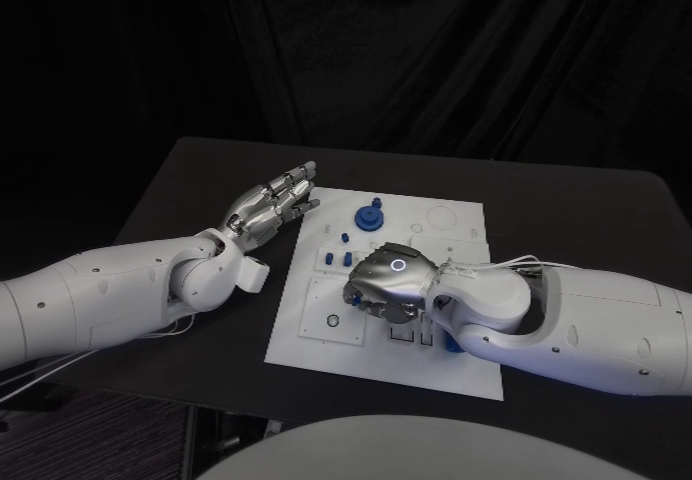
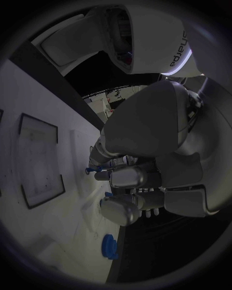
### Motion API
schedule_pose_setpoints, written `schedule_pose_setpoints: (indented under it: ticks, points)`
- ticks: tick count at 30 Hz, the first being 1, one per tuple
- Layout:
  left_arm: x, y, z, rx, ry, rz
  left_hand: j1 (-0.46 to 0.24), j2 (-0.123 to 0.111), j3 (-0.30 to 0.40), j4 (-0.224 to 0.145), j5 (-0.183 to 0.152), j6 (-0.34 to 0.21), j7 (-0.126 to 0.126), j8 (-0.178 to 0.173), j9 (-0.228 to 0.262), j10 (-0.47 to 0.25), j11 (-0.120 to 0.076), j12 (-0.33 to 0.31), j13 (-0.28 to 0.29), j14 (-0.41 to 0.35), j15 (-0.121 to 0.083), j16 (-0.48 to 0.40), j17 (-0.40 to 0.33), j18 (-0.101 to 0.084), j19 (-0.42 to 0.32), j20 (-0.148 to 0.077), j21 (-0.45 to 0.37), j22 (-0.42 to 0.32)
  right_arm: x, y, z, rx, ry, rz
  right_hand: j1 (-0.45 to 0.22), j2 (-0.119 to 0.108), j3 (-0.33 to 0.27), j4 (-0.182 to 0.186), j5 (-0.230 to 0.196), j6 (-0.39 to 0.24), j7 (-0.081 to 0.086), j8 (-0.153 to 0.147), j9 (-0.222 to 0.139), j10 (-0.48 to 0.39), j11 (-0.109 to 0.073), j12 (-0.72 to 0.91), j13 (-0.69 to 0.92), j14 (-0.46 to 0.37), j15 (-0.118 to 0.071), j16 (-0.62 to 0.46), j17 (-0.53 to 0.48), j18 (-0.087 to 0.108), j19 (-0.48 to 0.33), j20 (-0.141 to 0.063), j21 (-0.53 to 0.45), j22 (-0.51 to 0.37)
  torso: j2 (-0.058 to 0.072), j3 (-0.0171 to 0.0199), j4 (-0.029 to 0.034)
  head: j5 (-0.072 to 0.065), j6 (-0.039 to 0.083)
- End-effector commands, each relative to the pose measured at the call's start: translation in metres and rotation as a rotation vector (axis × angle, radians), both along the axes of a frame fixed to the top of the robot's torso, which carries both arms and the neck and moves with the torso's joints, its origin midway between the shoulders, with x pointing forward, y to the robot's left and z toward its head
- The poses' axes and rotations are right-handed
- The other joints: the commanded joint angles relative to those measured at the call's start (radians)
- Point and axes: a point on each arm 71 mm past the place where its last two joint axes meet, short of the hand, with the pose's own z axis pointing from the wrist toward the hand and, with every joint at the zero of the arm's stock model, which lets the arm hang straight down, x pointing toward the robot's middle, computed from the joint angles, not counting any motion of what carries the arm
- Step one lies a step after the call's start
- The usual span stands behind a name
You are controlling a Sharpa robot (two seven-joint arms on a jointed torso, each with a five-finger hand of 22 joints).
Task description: Assemble the parts on the task board
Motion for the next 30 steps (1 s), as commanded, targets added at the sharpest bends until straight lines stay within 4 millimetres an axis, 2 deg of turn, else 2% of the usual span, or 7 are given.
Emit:
schedule_pose_setpoints:
  ticks: [1, 14, 30]
  points:
    - [-0.0003, -0.0020, 0.0011, -0.024, -0.010, -0.009, 0.005, 0.003, 0.004, 0.000, 0.004, 0.002, -0.002, 0.005, 0.001, 0.002, 0.008, 0.006, 0.001, 0.001, 0.007, 0.000, 0.000, 0.017, 0.000, 0.004, 0.004, 0.000, 0.0012, 0.0001, -0.0011, -0.001, -0.011, -0.016, 0.000, 0.001, -0.001, -0.002, -0.005, 0.001, 0.002, -0.006, 0.002, 0.007, 0.000, -0.003, 0.001, -0.001, 0.001, 0.002, 0.002, -0.005, -0.005, 0.003, 0.002, 0.135, -0.001, -0.0006, 0.0003, 0.000, 0.000]
    - [0.0005, -0.0036, 0.0002, -0.025, -0.007, -0.015, 0.007, 0.004, 0.006, -0.001, 0.006, 0.003, -0.001, 0.005, 0.002, 0.002, 0.010, 0.007, 0.002, 0.003, 0.009, 0.001, 0.001, 0.017, 0.001, 0.004, 0.004, 0.001, 0.0031, 0.0011, -0.0029, -0.009, -0.010, -0.020, 0.001, 0.001, -0.002, -0.003, -0.006, 0.001, 0.003, -0.006, 0.002, 0.008, 0.000, -0.003, 0.001, -0.002, 0.001, 0.000, -0.001, -0.004, -0.006, 0.003, -0.001, 0.135, 0.000, 0.0005, -0.0004, -0.001, 0.000]
    - [0.0006, -0.0047, -0.0018, -0.024, 0.002, -0.022, 0.015, 0.008, 0.010, -0.007, 0.011, 0.003, 0.003, 0.005, 0.002, 0.001, 0.014, 0.007, 0.001, 0.006, 0.012, 0.002, 0.002, 0.017, 0.004, 0.005, 0.006, 0.004, 0.0036, 0.0011, -0.0039, -0.019, -0.007, -0.021, 0.000, 0.000, -0.002, -0.004, -0.007, -0.002, 0.002, -0.010, 0.001, 0.005, 0.001, -0.006, 0.000, -0.004, 0.001, -0.004, -0.007, -0.003, -0.009, 0.004, -0.007, 0.133, 0.000, -0.0007, 0.0007, -0.005, 0.000]
